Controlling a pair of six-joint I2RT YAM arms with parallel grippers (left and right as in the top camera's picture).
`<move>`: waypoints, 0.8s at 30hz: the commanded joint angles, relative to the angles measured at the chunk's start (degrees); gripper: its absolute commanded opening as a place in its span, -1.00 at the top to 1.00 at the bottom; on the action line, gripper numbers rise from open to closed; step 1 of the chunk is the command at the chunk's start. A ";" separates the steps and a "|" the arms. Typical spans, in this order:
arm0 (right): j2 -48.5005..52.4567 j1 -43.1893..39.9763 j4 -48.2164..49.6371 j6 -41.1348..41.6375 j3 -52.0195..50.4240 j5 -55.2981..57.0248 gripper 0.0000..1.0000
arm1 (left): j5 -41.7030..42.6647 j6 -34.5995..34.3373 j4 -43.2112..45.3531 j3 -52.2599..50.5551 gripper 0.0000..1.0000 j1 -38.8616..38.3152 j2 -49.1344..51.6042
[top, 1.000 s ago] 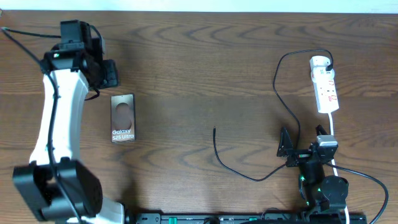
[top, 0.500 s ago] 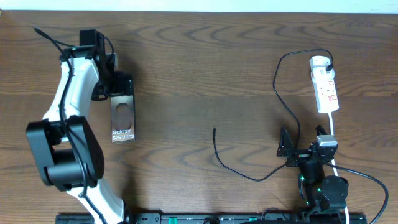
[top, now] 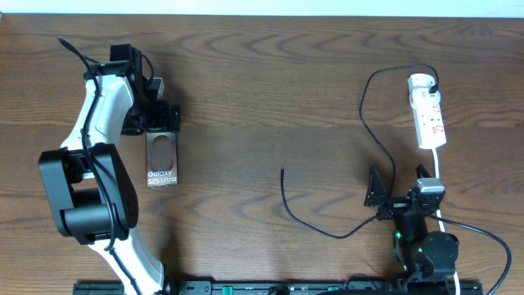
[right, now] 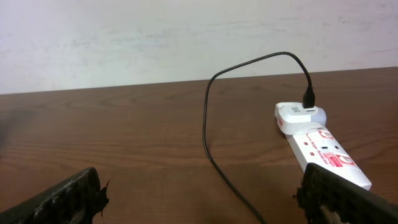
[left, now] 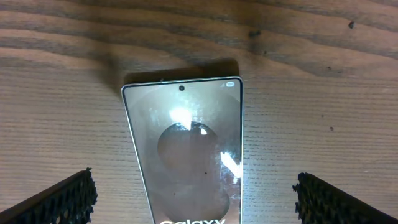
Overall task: Plug charger to phone and switch on socket
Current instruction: 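Raise the left gripper and move it over the dark phone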
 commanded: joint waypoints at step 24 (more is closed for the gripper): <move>-0.33 -0.35 -0.24 -0.39 -0.09 -0.28 -0.98 | -2.14 0.17 7.74 -10.25 -1.00 0.09 0.22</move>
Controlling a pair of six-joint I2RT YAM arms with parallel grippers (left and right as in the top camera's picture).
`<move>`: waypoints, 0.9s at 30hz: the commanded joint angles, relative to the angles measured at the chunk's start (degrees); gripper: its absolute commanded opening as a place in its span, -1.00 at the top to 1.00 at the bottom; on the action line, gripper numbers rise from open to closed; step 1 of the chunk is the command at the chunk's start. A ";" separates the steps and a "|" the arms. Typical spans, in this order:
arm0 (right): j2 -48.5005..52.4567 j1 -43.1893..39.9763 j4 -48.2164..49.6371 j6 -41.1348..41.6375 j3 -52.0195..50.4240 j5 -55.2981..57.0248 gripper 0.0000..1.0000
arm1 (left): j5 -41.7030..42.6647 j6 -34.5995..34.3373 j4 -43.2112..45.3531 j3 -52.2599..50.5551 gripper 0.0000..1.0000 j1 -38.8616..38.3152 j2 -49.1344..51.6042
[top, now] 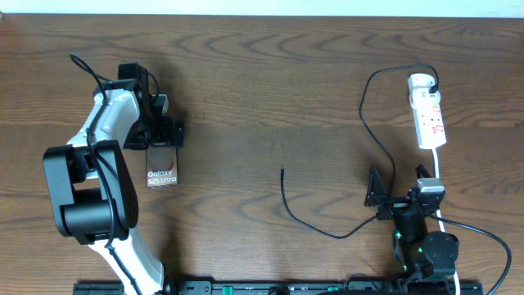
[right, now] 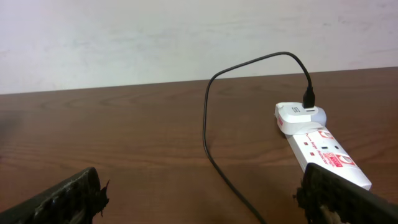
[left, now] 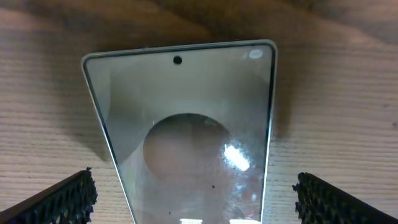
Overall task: Plug charger to phone and switch on socket
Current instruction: 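Raise the left gripper and move it over the dark phone, then lower the left gripper onto the phone's long edges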
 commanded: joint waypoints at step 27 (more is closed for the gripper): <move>-0.33 -0.35 -0.24 -0.39 -0.09 -0.28 -0.99 | -2.12 -0.26 1.99 -5.07 -1.00 0.09 0.22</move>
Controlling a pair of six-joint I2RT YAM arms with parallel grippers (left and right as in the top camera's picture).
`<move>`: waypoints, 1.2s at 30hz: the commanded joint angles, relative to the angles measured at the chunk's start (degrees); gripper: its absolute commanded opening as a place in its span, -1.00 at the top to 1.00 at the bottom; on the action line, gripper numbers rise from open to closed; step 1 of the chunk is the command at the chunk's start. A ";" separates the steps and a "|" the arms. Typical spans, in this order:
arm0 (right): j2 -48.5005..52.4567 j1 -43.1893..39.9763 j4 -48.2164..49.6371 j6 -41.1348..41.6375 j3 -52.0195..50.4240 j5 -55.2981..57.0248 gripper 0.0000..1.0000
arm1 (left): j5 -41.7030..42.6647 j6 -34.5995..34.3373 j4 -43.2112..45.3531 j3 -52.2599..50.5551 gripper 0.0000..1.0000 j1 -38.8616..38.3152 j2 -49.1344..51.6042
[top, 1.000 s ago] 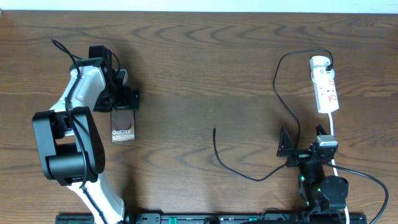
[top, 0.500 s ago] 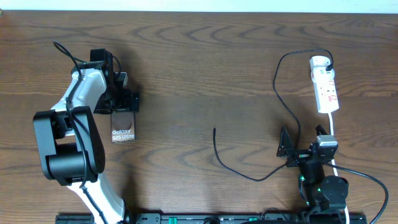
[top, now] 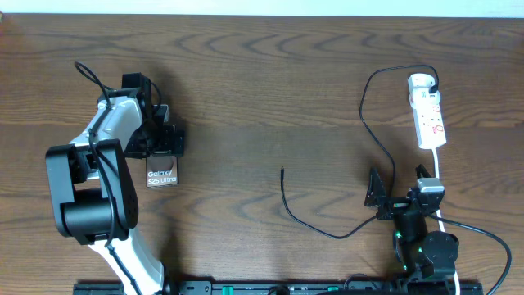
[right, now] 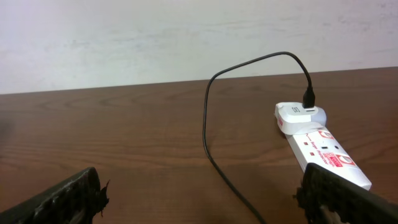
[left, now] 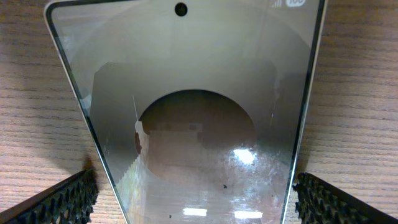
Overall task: Plug charger to phone and switch on socket
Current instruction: 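Lower the left gripper onto the phone's long edges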
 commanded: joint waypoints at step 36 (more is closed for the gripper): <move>-0.33 -0.35 -0.24 -0.42 -0.09 -0.28 -0.98 | -0.52 0.13 -3.87 -0.98 -1.00 0.09 0.22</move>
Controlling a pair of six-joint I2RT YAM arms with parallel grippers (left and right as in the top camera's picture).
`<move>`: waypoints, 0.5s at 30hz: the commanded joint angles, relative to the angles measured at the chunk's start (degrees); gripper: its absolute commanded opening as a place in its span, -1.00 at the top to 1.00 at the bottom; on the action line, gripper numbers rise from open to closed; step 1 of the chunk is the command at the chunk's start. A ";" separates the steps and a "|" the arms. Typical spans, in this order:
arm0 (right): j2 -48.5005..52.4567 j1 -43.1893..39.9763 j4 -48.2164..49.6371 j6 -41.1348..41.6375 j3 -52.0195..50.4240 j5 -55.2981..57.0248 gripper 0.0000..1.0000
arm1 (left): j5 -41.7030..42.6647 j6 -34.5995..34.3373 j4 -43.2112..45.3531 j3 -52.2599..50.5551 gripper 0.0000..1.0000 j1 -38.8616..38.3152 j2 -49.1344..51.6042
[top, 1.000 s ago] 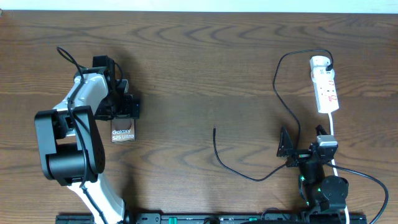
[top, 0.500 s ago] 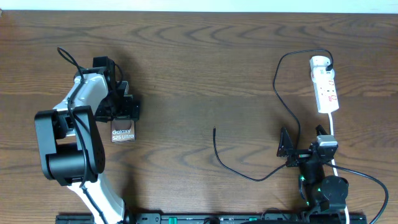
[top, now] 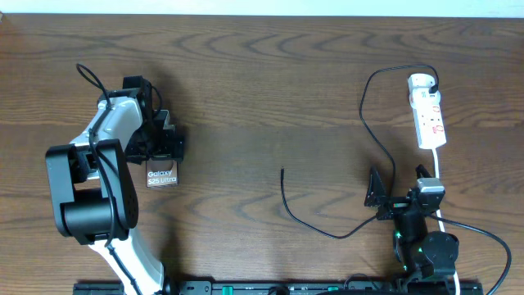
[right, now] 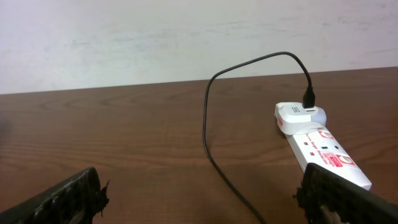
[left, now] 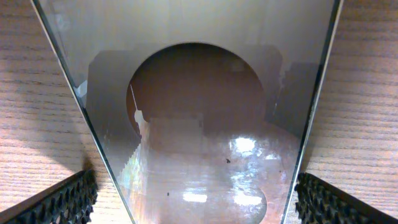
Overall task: Plug charger to phone and switch on socket
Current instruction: 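Lower the left gripper onto the phone's long edges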
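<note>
The phone (top: pixel 163 176) lies face up on the table at the left, its "Galaxy S25 Ultra" print showing. My left gripper (top: pixel 162 141) hangs open low over its far half. In the left wrist view the glossy phone screen (left: pixel 193 124) fills the frame, with the fingers (left: pixel 59 200) standing either side of it. The black charger cable (top: pixel 368 123) runs from the white adapter (top: pixel 421 81) on the power strip (top: pixel 431 120) to a free end (top: pixel 282 171) mid-table. My right gripper (top: pixel 399 190) rests open at the near right, and in its wrist view the cable (right: pixel 205 127) and strip (right: pixel 323 152) lie ahead.
The brown wooden table (top: pixel 262 90) has a pale wall behind its far edge (right: pixel 186 37). The strip's white lead (top: pixel 438 168) runs toward the right arm's base. A black rail (top: pixel 270 287) lines the near edge.
My left gripper has come lower over the phone; the screen looks bigger and its top edge with the camera hole has left the wrist view. The right arm, cable and strip are unchanged.
My left gripper stood open well above the phone's far end, the whole top edge in view. At each later moment it was closer and further along the phone, and now its fingers straddle the screen. The right gripper stayed open and still throughout.
</note>
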 commanded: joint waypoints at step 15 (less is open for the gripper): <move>-0.33 -0.35 -0.24 -0.39 -0.09 -0.28 -0.99 | -0.59 0.13 -0.09 -0.81 -1.00 0.09 0.22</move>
